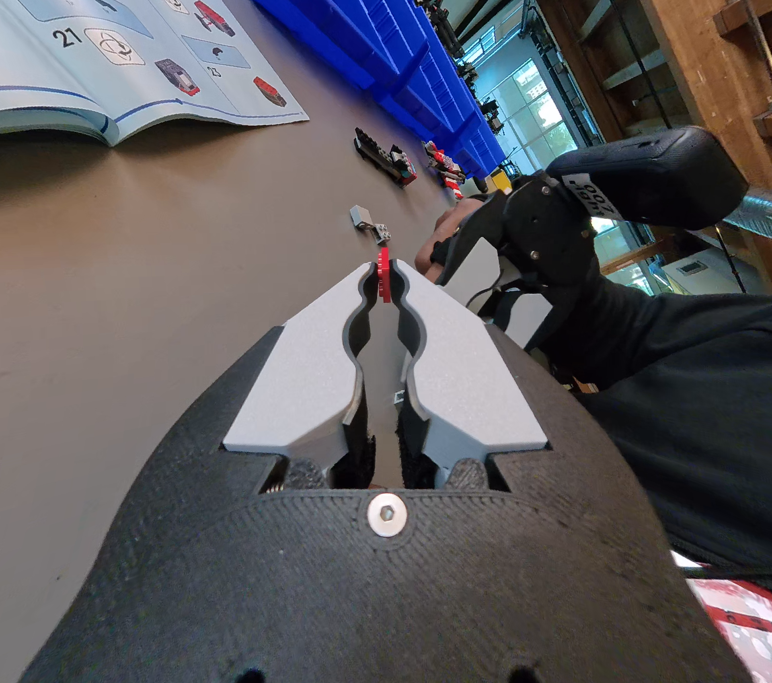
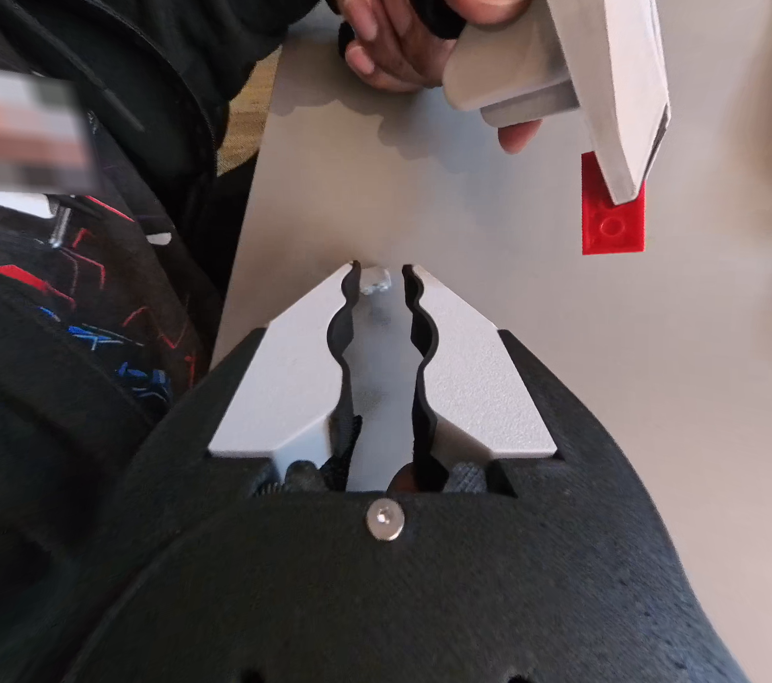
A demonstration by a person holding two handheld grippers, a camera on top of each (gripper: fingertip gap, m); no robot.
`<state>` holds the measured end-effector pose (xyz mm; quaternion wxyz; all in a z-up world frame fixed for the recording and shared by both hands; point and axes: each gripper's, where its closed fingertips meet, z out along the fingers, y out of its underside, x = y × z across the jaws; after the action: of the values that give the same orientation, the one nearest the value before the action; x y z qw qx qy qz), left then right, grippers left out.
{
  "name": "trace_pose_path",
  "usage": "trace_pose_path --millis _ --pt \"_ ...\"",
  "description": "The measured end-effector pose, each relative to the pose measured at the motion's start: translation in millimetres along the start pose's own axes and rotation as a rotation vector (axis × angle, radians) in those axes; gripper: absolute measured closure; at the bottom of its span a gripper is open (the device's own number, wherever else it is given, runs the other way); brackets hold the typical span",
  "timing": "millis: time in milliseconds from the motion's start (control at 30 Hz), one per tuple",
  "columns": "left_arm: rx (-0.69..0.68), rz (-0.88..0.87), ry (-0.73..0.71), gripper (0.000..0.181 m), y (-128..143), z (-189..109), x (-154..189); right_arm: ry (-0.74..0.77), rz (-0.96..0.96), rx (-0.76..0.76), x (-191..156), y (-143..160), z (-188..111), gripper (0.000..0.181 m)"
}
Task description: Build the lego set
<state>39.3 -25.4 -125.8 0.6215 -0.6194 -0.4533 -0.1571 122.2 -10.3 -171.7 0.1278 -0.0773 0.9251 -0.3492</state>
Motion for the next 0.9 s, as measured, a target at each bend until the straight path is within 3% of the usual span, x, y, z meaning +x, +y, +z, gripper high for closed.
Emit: trace_pose_path --millis 267,533,700,900 --pt "-0.002 0.001 0.000 0.177 0 0 0 -0.002 -0.056 -0.023 -8 4 0 0.166" --pt "-0.012 0.008 -0.008 0.176 2 2 -1 0.094 -0.129 0.011 -14 9 -8 0.166" --pt "-0.026 0.018 -0.024 0.177 4 4 -1 0.014 -0.118 0.085 -15 -2 -14 0.161" --pt "-0.023 0.022 -0.014 0.177 4 3 0 -0.148 -0.102 -0.020 -20 4 -4 0.160"
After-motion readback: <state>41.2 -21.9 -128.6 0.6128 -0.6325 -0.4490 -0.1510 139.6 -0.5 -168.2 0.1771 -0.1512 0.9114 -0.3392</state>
